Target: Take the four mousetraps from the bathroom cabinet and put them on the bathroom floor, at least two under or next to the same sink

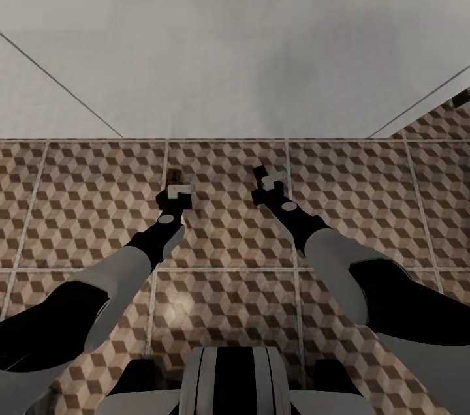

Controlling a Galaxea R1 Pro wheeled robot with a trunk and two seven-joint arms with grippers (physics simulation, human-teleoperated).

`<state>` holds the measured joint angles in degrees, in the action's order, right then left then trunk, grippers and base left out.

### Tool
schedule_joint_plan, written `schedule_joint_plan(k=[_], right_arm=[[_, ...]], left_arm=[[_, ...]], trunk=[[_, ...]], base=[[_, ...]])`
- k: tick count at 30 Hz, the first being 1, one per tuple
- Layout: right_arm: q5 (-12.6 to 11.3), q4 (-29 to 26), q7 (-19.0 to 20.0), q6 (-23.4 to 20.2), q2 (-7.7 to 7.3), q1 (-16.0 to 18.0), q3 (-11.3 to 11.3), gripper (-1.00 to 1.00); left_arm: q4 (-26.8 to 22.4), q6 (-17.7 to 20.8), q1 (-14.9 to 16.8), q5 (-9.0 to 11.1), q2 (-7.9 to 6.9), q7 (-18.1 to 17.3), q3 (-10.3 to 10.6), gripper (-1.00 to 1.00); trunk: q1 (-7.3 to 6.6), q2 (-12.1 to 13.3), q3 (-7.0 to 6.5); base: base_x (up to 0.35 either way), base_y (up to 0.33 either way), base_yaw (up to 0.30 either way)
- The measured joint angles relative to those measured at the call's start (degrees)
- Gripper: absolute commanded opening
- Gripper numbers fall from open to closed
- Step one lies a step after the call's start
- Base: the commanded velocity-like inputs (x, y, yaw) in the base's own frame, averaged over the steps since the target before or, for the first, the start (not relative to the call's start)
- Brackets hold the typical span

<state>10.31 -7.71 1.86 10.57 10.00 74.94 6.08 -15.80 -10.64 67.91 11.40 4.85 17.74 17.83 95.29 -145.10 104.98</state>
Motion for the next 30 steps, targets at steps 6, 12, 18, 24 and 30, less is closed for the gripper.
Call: schedule_joint_plan(k=[6,12,18,24,30], right_arm=[[-0.01,0.00,0.00,0.00,0.00,0.00,0.00,-1.00],[0.00,0.02,0.00,0.00,0.00,0.00,0.00,-1.00],[0.00,0.08,0.00,0.00,0.00,0.00,0.00,-1.00],[0.00,0.14,0.00,0.00,0.00,0.00,0.02,-1.00],[0.07,1.33,0.03,0.77,0.00,0.00,-0.06,-1.00]], left_arm=[[-0.01,0.00,-0.01,0.00,0.00,0.00,0.01,-1.00],[0.01,0.00,-0.01,0.00,0.00,0.00,0.03,-1.00],[0.01,0.00,-0.01,0.00,0.00,0.01,0.03,-1.00],[0.01,0.00,-0.01,0.00,0.00,0.04,0.03,-1.00],[-0.01,0.00,-0.01,0.00,0.00,0.08,0.03,-1.00]], trunk=[[0.00,0.00,0.00],[0.00,0.00,0.00],[0.00,0.00,0.00],[0.00,0.00,0.00],[-0.02,0.00,0.00]], base=[[0.000,0.022,0.000],[0.000,0.016,0.000],[0.000,0.002,0.000],[0.000,0.000,0.000],[0.144,0.038,0.000]])
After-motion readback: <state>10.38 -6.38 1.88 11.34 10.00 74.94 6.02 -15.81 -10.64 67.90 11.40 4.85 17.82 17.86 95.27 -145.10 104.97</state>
